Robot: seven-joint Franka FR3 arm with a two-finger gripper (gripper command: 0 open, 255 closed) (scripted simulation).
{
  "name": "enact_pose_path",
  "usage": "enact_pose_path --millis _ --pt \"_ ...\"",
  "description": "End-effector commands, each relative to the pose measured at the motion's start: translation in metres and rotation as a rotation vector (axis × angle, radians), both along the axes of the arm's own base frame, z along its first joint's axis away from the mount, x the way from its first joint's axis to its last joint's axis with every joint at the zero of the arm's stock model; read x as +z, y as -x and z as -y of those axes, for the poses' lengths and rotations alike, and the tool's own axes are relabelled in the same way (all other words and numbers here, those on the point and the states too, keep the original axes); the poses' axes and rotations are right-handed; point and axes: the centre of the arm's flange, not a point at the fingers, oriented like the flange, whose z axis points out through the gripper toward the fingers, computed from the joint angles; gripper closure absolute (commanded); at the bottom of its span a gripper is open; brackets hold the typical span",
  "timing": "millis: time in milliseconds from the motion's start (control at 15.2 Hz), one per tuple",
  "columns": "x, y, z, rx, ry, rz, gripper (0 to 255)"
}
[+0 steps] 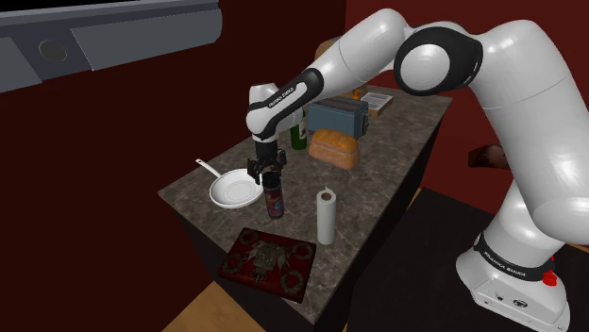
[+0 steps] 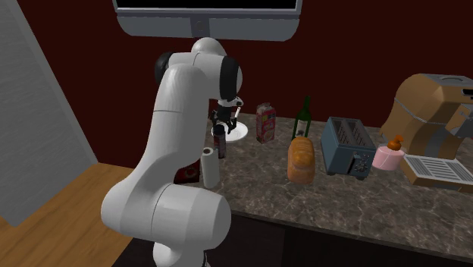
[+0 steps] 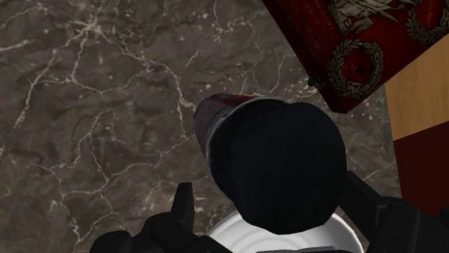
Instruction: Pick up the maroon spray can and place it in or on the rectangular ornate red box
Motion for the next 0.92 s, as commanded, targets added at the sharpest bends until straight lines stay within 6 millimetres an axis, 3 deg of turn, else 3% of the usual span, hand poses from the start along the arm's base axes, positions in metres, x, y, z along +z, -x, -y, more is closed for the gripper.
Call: enact_pose_path --millis 0,66,132,726,858 --pt "0.0 0.0 0.0 0.0 0.0 0.0 0" --pt "0.0 0.0 0.0 0.0 0.0 0.0 0" --pt "0.0 0.0 0.0 0.0 0.0 0.0 255" --pt "0.0 0.0 0.0 0.0 0.0 0.0 255" --pt "0.01 0.0 0.0 0.0 0.0 0.0 255"
